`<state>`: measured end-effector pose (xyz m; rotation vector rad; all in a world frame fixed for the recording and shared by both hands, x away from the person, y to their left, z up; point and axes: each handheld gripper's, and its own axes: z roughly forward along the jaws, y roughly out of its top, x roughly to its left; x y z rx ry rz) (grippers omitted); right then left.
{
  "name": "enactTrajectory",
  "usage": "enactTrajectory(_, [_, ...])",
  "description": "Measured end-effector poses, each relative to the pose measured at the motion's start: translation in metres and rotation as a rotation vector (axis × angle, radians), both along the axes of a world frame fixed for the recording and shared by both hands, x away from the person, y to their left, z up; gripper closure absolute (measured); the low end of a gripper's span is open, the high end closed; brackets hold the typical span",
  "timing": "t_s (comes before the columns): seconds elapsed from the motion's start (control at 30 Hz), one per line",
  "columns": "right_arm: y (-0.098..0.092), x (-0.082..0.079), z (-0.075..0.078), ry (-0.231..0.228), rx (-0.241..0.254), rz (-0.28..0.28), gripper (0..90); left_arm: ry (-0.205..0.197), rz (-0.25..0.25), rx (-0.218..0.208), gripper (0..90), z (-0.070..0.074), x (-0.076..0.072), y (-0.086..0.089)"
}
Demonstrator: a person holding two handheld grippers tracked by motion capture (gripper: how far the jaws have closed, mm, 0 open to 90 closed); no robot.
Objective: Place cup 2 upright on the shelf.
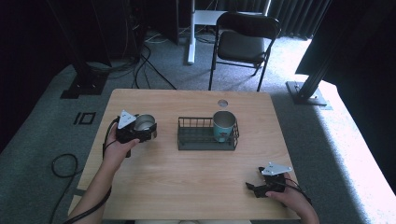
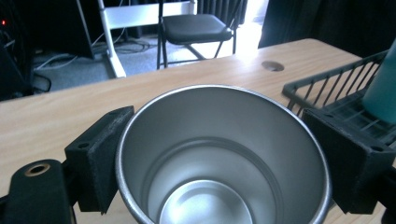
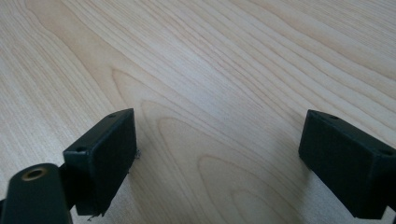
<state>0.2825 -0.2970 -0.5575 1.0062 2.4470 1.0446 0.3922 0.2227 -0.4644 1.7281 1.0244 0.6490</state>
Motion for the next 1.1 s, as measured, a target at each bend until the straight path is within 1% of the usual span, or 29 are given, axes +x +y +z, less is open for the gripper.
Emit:
enactTrajectory(0.07, [0.000, 0.000, 0.000, 0.000, 0.000, 0.000, 10.8, -0.005, -0.009, 0.000, 14.0, 0.005, 0.000, -0.003])
enactTrajectory(0.17, [0.000, 0.000, 0.000, 0.000, 0.000, 0.000, 10.9, -0.008, -0.032, -0.022, 14.0, 0.011, 0.000, -0.006])
enactTrajectory(0.27, [0.000, 0.000, 0.000, 0.000, 0.000, 0.000, 10.9, -0.015, -0.042, -0.024, 14.0, 0.016, 0.000, -0.009])
enactTrajectory(0.33, [0.000, 0.000, 0.000, 0.000, 0.000, 0.000, 10.9, -0.021, -0.046, -0.015, 14.0, 0.019, 0.000, -0.011])
enactTrajectory(0.4, [0.000, 0.000, 0.000, 0.000, 0.000, 0.000, 10.9, -0.022, -0.048, -0.023, 14.0, 0.021, 0.000, -0.013])
enactTrajectory(0.5, [0.000, 0.000, 0.000, 0.000, 0.000, 0.000, 10.9, -0.022, -0.060, -0.023, 14.0, 0.024, 0.001, -0.017])
enactTrajectory(0.63, [0.000, 0.000, 0.000, 0.000, 0.000, 0.000, 10.8, -0.018, -0.085, -0.012, 14.0, 0.028, 0.002, -0.023])
enactTrajectory(0.77, [0.000, 0.000, 0.000, 0.000, 0.000, 0.000, 10.9, -0.018, -0.100, -0.015, 14.0, 0.030, 0.004, -0.030])
enactTrajectory(0.9, [0.000, 0.000, 0.000, 0.000, 0.000, 0.000, 10.9, -0.030, -0.112, -0.017, 14.0, 0.035, 0.005, -0.037])
enactTrajectory(1.0, [0.000, 0.000, 0.000, 0.000, 0.000, 0.000, 10.9, -0.035, -0.132, -0.021, 14.0, 0.038, 0.005, -0.043])
enactTrajectory(1.1, [0.000, 0.000, 0.000, 0.000, 0.000, 0.000, 10.9, -0.042, -0.145, -0.014, 14.0, 0.042, 0.007, -0.049])
